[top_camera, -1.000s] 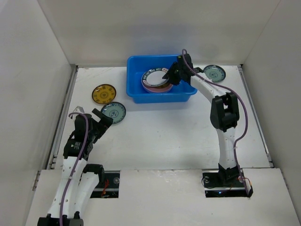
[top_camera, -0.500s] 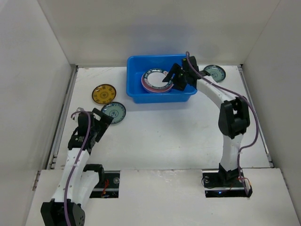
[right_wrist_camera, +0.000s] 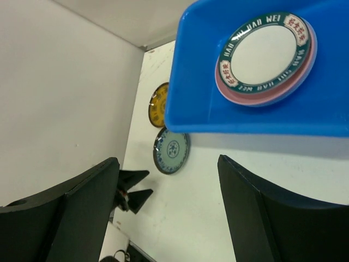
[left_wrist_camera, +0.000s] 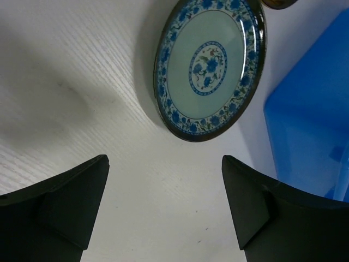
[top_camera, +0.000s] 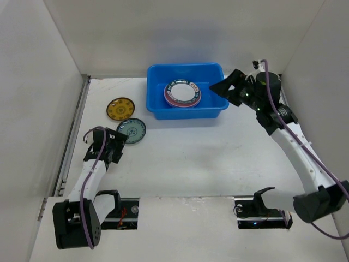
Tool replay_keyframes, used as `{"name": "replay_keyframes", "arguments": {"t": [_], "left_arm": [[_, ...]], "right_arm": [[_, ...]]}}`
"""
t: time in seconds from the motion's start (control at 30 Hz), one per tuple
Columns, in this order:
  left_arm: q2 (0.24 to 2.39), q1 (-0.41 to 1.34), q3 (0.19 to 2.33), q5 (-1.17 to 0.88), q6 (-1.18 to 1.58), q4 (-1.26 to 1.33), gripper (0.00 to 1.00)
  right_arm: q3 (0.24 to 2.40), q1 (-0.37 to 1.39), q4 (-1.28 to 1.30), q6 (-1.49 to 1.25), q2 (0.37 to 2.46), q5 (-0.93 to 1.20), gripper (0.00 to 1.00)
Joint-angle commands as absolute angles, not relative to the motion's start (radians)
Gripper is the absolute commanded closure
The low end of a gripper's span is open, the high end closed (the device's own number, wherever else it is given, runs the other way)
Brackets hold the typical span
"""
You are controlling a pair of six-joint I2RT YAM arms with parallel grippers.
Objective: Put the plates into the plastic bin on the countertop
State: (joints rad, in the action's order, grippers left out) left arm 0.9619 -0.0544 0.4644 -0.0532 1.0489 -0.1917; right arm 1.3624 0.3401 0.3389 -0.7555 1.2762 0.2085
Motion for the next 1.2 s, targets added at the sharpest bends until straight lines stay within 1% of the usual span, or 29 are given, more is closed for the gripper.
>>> {"name": "replay_keyframes", "arguments": {"t": [0.0,0.23,0.47,0.63,0.83,0.9,0.97,1.07,1.17], "left_arm": [[0.998,-0.077,0.454,-0.048,1.147,-0.117,0.19],[1.107,-0.125,0.449,-0.06,1.141,-0.034,0.28],[1.253,-0.12,0.462,-0.066,1.141,0.067,0.42],[1.337,-0.108,0.491,-0.054,1.128,0.098,0.58],[1.414,-0.108,0.511,-0.055,1.126,0.115,0.84],[1.396,-0.098,0.508,-0.054,1.134,0.114,0.92],[1.346,-0.076,0.506,-0.045,1.134,0.098,0.96],[1.229,-0.047,0.523,-0.028,1.121,0.025,0.98],[1.099,-0.027,0.59,-0.006,1.066,-0.093,0.98]], "right_arm": [[1.26,0.302,0.327,-0.739,1.18,0.233,0.21],[1.092,0.229,0.356,-0.764,0.965,0.25,0.22],[1.04,0.194,0.431,-0.753,0.862,0.252,0.22],[1.012,0.18,0.454,-0.752,0.821,0.253,0.22],[1.003,0.173,0.466,-0.747,0.811,0.259,0.22],[0.999,0.174,0.466,-0.75,0.811,0.264,0.22],[0.989,0.176,0.466,-0.752,0.81,0.264,0.22],[0.977,0.169,0.462,-0.752,0.81,0.264,0.22],[0.977,0.156,0.462,-0.747,0.819,0.265,0.22]]}}
